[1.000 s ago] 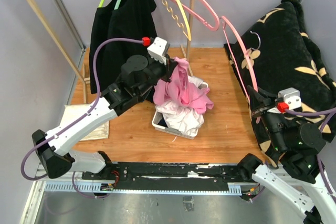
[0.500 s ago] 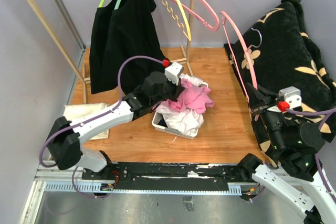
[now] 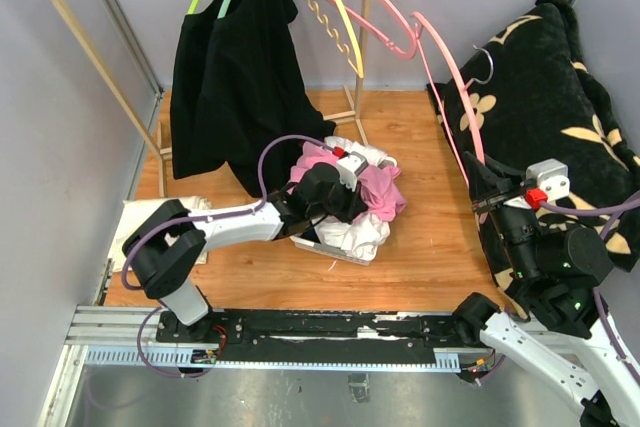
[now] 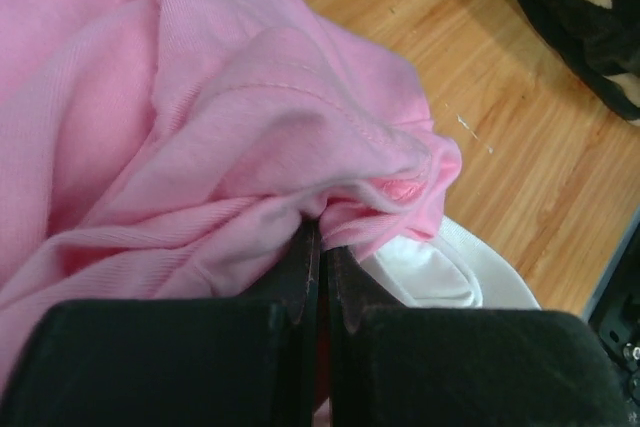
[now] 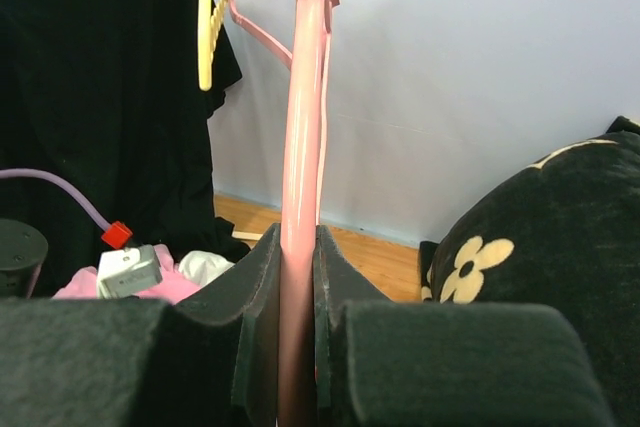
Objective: Remove the t-shirt from the hanger
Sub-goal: Place the T-shirt in the bin, then place the hanger on the clothesline, then pick up the hanger from the clothesline.
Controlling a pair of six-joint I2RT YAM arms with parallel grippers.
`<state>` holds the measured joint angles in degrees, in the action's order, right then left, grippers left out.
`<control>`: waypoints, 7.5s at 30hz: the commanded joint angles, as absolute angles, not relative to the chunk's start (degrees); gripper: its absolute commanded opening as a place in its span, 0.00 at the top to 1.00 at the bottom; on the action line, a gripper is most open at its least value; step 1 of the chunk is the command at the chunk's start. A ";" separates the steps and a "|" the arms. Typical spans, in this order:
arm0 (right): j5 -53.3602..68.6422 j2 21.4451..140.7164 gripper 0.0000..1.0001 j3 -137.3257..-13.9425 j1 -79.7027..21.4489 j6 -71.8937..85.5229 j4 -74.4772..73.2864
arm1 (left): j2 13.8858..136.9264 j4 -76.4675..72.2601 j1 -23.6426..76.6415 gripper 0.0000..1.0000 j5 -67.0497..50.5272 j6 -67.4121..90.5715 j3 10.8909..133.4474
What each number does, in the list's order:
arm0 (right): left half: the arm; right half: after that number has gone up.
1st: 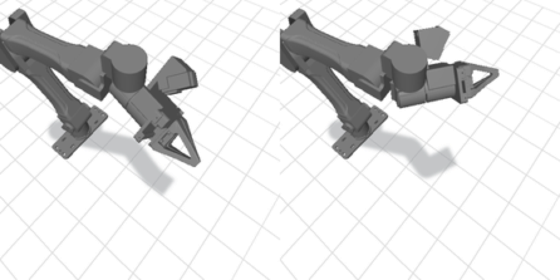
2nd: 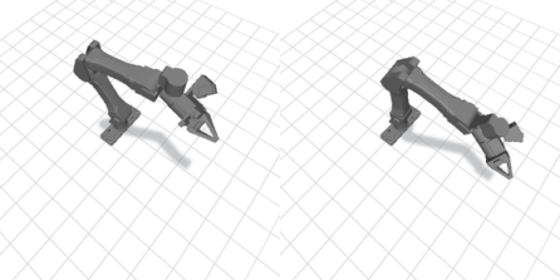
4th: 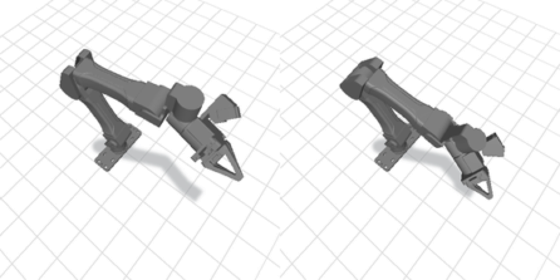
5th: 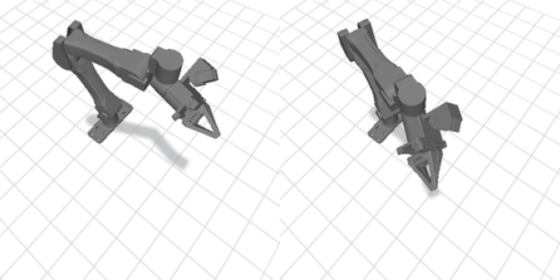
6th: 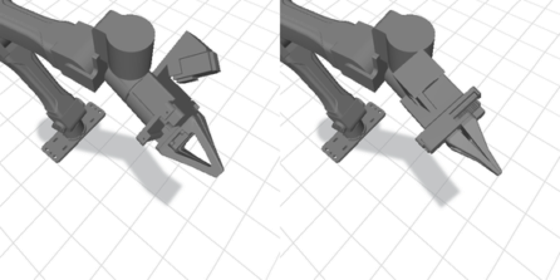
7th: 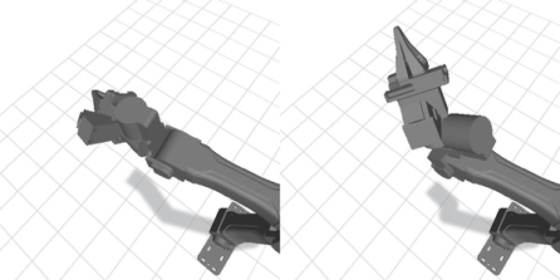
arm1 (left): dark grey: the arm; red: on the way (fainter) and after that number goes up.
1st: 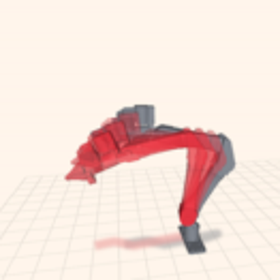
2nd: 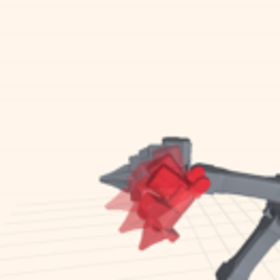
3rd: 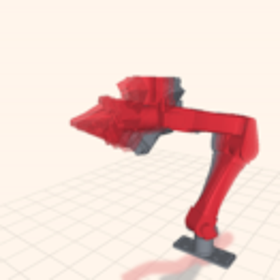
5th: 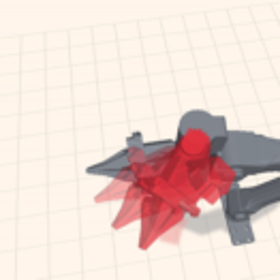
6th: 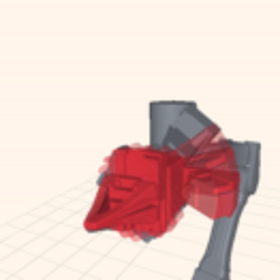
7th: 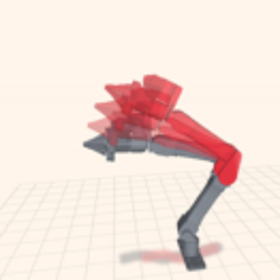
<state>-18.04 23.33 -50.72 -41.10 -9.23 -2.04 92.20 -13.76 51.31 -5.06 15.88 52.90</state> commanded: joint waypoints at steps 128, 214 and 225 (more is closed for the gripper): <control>-1.18 113.94 0.92 -121.58 -35.51 0.53 15.15 | 44.36 -8.09 55.12 0.29 21.15 15.56 40.66; -19.18 119.91 0.50 -129.82 -58.30 2.57 15.16 | 21.86 -4.80 55.15 0.30 34.29 18.28 24.16; -24.04 108.08 0.51 -114.77 -57.47 -0.51 16.25 | 24.05 -7.55 55.11 0.30 32.76 18.41 24.12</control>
<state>-20.36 114.02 -118.61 -57.01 1.52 13.67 23.40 -4.71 54.63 32.51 18.37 23.77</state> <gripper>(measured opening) 0.491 0.701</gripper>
